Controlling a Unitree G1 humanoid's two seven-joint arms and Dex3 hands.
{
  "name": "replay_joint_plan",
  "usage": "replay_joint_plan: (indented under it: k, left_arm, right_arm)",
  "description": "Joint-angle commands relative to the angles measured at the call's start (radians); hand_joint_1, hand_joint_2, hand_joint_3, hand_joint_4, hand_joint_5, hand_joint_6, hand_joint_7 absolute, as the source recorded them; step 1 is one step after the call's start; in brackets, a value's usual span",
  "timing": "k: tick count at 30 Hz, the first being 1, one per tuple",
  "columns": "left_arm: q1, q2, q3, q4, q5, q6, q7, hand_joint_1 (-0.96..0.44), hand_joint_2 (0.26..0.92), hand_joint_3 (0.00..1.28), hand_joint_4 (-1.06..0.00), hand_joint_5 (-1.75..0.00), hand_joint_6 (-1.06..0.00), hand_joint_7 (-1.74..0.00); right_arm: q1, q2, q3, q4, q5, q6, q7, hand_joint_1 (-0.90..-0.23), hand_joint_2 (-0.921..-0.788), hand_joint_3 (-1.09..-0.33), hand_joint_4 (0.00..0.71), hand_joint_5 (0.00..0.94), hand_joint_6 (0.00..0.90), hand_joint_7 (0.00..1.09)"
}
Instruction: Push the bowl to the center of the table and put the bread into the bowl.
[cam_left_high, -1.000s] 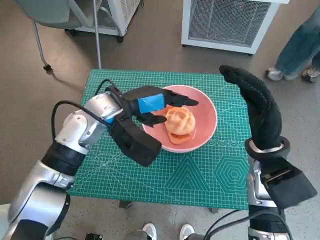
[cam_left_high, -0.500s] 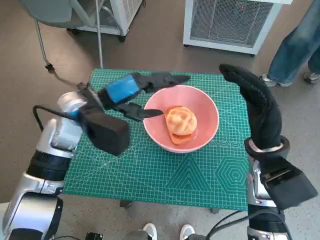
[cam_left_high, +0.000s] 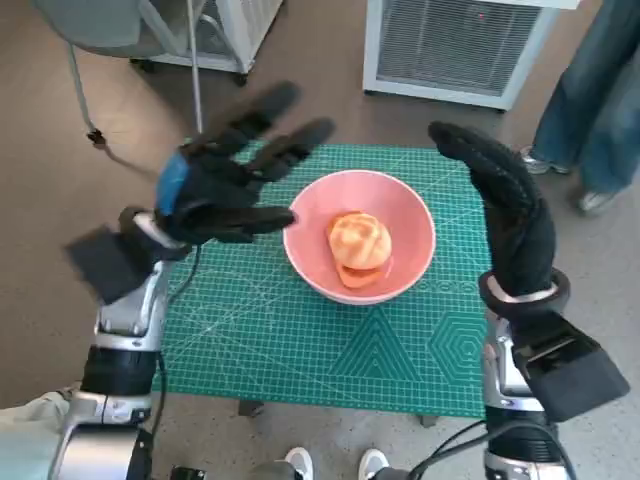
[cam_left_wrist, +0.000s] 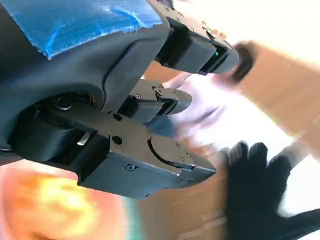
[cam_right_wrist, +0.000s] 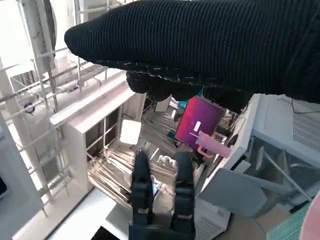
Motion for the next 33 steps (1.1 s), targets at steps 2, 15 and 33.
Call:
replay_joint_plan:
  k: [2, 15, 33]
  left_arm:
    - [0.13, -0.084, 0.137, -0.079, -0.175, 0.043, 0.062, -0.02, 0.904, 0.03, -0.39, 0.0, -0.41, 0.0]
    - [0.184, -0.103, 0.131, -0.077, -0.146, 0.03, 0.017, -0.02, 0.91, 0.01, -0.4, 0.0, -0.41, 0.0]
    - [0.207, -0.138, 0.128, -0.041, -0.061, -0.079, 0.019, -0.06, 0.915, 0.0, -0.41, 0.0, -0.42, 0.0]
  right_arm:
    - [0.009, 0.025, 0.007, -0.012, 0.023, 0.045, -0.013, -0.673, -0.921, -0.802, 0.203, 0.002, -0.001, 0.64]
    - [-0.001, 0.013, 0.0, 0.023, 0.019, 0.02, -0.003, -0.673, -0.921, -0.8, 0.205, 0.003, -0.001, 0.65]
    - [-0.008, 0.005, -0.003, 0.058, 0.019, -0.006, 0.002, -0.669, -0.921, -0.799, 0.207, 0.003, -0.001, 0.64]
